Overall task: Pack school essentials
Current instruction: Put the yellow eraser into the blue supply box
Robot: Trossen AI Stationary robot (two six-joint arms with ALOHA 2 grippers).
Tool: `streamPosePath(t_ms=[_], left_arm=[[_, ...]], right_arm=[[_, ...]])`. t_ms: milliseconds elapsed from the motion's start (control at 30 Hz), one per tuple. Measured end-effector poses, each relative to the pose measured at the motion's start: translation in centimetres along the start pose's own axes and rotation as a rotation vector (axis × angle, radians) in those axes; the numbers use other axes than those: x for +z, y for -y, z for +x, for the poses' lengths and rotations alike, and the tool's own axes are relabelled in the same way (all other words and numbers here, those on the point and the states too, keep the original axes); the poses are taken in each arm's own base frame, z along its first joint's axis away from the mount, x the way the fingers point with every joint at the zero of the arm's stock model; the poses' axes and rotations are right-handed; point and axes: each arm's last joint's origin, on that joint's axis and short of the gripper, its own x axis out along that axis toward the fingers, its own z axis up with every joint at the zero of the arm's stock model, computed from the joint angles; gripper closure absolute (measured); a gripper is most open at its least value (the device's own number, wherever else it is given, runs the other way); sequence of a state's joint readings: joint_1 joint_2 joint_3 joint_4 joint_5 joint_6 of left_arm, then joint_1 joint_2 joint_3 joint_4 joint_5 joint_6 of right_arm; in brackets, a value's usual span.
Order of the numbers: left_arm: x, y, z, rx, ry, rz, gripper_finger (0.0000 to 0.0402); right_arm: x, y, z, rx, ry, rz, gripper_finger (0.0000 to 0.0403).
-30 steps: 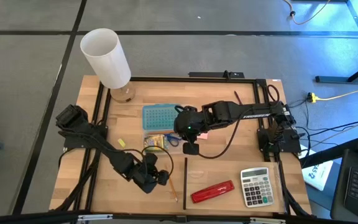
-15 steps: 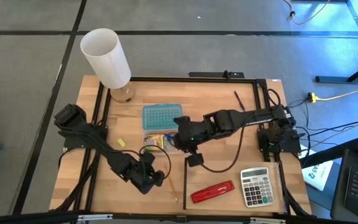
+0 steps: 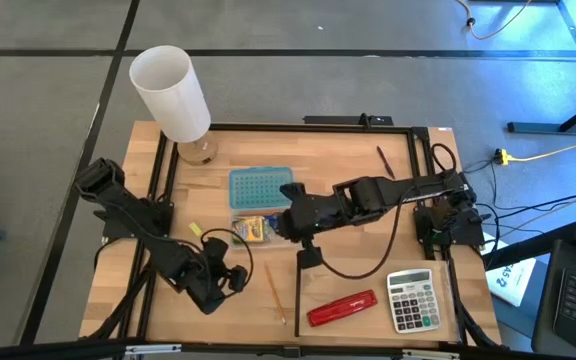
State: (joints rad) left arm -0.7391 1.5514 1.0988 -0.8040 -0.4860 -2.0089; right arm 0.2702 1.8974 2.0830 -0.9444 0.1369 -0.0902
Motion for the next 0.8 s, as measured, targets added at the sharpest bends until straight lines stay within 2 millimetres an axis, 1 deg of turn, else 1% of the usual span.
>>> streamPosePath(t_ms=[67, 133, 200, 300, 400, 533, 633, 700, 800], left_arm=[[-0.1, -0.1, -0.1, 0.000, -0.004, 0.004, 0.0007], [-0.2, -0.1, -0.1, 0.000, -0.005, 0.006, 0.0007], [-0.3, -0.2, -0.2, 0.002, -0.010, 0.011, 0.0007], [-0.4, -0.3, -0.3, 0.004, -0.012, 0.020, 0.0007], [-0.5, -0.4, -0.3, 0.013, -0.028, 0.023, 0.0007], [-0.6, -0.4, -0.3, 0.020, -0.043, 0.025, 0.0007], [-0.6, -0.4, -0.3, 0.020, -0.043, 0.040, 0.0007], [-0.6, -0.4, -0.3, 0.019, -0.043, 0.059, 0.0007], [-0.5, -0.3, -0.3, 0.019, -0.044, 0.060, 0.0007]], right_arm=[[0.3, -0.4, 0.2, 0.052, 0.029, 0.000, 0.0371], [0.2, -0.9, 1.1, 0.082, 0.025, -0.006, 0.0371], [0.1, -1.4, 1.8, 0.091, 0.010, -0.012, 0.0371], [-0.1, -1.4, 2.4, 0.064, -0.010, 0.030, 0.0371], [-0.6, -0.1, 2.9, -0.026, -0.056, 0.120, 0.0371], [-1.5, 1.9, 3.1, -0.063, -0.124, 0.227, 0.0371], [-2.2, 2.9, 3.2, 0.012, -0.183, 0.212, 0.0371], [-2.4, 3.5, 3.4, 0.070, -0.186, 0.218, 0.0371], [-3.1, 4.2, 3.7, 0.089, -0.224, 0.219, 0.0371]])
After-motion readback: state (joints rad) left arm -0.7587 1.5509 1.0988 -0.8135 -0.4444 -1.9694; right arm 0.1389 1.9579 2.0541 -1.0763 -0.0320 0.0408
